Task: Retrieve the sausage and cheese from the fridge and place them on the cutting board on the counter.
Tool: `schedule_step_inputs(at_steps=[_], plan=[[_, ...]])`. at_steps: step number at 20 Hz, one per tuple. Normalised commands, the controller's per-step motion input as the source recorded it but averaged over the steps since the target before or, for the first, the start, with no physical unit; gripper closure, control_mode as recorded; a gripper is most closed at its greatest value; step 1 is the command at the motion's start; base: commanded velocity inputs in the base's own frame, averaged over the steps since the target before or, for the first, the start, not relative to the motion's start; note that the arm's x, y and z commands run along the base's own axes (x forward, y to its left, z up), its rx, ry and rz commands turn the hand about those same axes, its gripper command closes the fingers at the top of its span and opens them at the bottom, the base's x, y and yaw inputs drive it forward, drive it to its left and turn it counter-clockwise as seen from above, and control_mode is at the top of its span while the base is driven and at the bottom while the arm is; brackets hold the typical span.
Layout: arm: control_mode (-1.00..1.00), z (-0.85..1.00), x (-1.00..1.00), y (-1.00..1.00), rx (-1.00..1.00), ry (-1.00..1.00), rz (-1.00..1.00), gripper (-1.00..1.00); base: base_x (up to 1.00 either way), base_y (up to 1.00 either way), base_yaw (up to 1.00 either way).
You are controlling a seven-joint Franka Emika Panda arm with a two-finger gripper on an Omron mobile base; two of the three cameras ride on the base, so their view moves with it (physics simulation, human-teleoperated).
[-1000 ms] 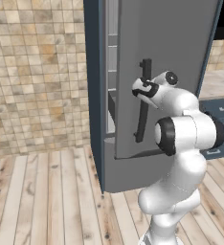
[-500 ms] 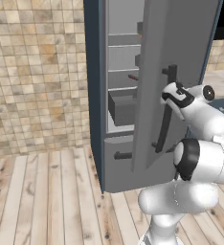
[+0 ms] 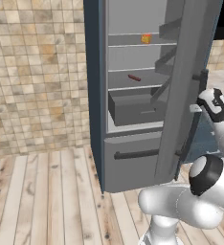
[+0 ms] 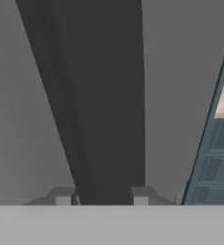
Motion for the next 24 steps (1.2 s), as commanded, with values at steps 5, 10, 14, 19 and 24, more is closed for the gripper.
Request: schedule_step_inputs(at_steps=[5, 10, 14, 19, 24], plan=[[-1.0, 0.16, -0.57, -0.22, 0.0, 0.0, 0.02, 1.0, 0.0, 0.0, 0.0], [-1.0, 0.01, -0.47, 0.2, 0.0, 0.0, 0.0, 1.0, 0.0, 0.0, 0.0], [-1.0, 0.01, -0.55, 0.04, 0.0, 0.01, 0.0, -1.0, 0.0, 0.0, 0.0], [-1.0, 0.1, -0.69, 0.0, 0.0, 0.0, 0.0, -1.0, 0.0, 0.0, 0.0], [-1.0, 0.28, -0.83, 0.04, 0.0, 0.0, 0.0, -1.0, 0.0, 0.0, 0.0]])
